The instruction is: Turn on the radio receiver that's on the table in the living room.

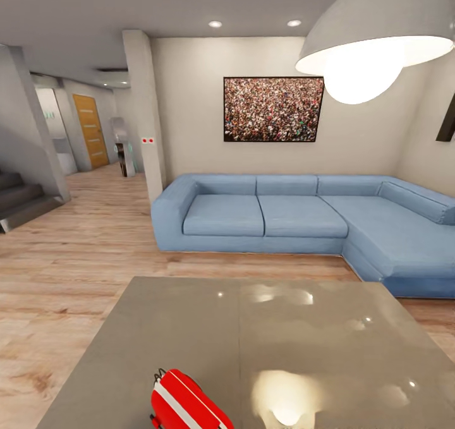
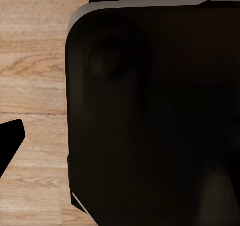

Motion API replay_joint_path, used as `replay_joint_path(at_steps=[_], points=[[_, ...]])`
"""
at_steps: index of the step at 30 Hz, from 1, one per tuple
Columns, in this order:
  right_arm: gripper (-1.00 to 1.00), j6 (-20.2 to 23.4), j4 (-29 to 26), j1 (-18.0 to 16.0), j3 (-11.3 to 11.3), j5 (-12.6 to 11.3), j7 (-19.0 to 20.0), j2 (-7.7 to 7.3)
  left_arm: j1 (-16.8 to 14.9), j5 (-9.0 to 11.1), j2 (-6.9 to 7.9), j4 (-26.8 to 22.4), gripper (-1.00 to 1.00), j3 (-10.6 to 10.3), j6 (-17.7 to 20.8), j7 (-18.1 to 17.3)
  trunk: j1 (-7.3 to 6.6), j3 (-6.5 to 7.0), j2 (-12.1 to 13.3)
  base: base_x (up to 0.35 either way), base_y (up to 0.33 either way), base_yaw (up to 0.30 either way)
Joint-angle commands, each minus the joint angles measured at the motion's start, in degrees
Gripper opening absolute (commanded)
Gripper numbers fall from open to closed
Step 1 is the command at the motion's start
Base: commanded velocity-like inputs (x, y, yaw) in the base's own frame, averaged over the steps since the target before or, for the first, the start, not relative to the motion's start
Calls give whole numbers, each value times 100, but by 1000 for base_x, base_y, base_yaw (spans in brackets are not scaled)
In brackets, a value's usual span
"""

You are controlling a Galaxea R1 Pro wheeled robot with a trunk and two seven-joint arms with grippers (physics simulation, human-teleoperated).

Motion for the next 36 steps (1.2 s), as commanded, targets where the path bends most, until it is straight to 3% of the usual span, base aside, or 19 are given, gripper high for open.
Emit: replay_joint_path(at_steps=[1,11,29,36], points=[[100,0,0,0,0,0,0,2,1,0,0,0,100,0,-1,0,0,0,0,0,0,0],[100,0,1,0,0,0,1,9,1,0,4,0,100,-1,-4,-1,0,0,0,130,0,0],[100,0,0,0,0,0,0,-12,0,-17,-12,-9,100,-9,-8,-4,0,0,0,7,0,0],[100,0,0,0,4,3,2,-10,2,-18,-12,-9,100,-9,-8,-6,-154,126,281,0,0,0]])
